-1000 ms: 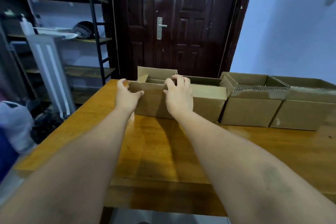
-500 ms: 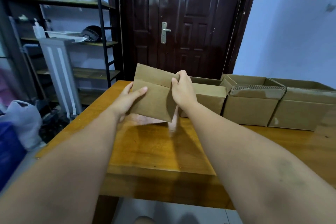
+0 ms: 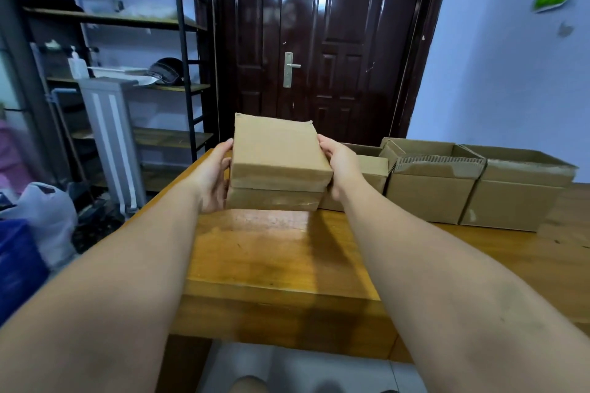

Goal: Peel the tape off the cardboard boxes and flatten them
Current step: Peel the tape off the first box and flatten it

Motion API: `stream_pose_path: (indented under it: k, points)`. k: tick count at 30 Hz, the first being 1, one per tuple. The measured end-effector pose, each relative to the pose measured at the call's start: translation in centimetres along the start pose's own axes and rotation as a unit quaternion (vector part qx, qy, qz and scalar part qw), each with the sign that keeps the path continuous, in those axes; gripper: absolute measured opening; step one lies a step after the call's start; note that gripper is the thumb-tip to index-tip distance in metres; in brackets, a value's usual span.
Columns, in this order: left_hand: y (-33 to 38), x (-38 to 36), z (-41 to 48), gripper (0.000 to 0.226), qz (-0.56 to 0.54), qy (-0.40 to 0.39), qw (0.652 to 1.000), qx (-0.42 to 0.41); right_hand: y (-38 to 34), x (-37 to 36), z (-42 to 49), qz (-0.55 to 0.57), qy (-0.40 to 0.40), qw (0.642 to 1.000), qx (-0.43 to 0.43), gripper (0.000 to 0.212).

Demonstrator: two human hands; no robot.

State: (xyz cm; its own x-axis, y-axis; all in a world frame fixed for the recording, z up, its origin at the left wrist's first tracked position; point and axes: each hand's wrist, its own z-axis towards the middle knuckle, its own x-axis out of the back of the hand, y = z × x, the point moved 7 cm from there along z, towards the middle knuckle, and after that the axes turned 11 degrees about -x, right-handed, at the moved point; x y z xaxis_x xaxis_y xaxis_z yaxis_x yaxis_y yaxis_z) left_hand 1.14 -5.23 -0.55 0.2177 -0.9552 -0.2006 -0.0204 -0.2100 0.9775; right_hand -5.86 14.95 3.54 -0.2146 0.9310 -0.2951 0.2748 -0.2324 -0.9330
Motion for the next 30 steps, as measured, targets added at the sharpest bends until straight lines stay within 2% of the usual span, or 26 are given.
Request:
stream_pose_path:
  k: [3,6,9,12,14,16,18,21,22,24,27,30]
  points:
    - [0.6,-0.7,-0.5,0.060,0.057,0.024,0.998,0.018,1.6,0.3,-0.6,0.083,-0.034,0.993,-0.081,0.030]
    - [0.5,-0.9,-0.8,0.054,0.079,0.035,0.996,0.037,2.3,1.2,-0.4,0.085,-0.007,0.990,-0.108,0.064]
    - [-0.1,-1.7,-1.9,0.060,0.095,-0.029,0.992,0.081,2.7,1.5,-1.0,0.060,-0.032,0.989,-0.129,0.090]
    - [-0.5,-2.9,-2.8,0.059,0.131,-0.086,0.983,0.099,2.8,1.3,-2.2,0.041,-0.098,0.984,-0.144,0.097]
    - [-0.6,-3.5,-3.0,0.056,0.127,-0.097,0.982,0.099,3.1,1.9,-2.7,0.033,-0.095,0.982,-0.160,0.099]
    - [-1.0,-3.5,-2.5,0.047,0.122,-0.069,0.986,0.085,3.3,2.7,-2.6,0.018,-0.066,0.985,-0.162,0.096]
    - [-1.6,-3.1,-2.0,0.035,0.106,-0.010,0.992,0.069,3.6,3.8,-2.2,0.005,-0.033,0.985,-0.168,0.083]
    - [-2.4,-3.3,-1.6,0.048,0.063,0.044,0.996,0.054,4.2,6.2,-1.8,-0.039,0.077,0.983,-0.163,0.053]
    - [-2.5,-3.6,-1.5,0.044,0.064,0.049,0.995,0.050,4.5,6.7,-2.1,-0.028,0.108,0.981,-0.162,0.047]
    - [-3.0,-3.8,-1.4,0.027,0.074,0.066,0.994,0.053,5.0,7.3,-1.4,-0.034,0.152,0.978,-0.139,0.050]
    - [-4.2,-4.5,-1.2,0.026,0.061,0.095,0.991,0.076,4.7,9.1,-0.5,-0.100,0.229,0.965,-0.083,0.068]
    - [-4.9,-5.2,-1.8,0.028,0.073,0.115,0.988,0.078,4.5,10.1,-2.5,-0.137,0.270,0.947,-0.102,0.071]
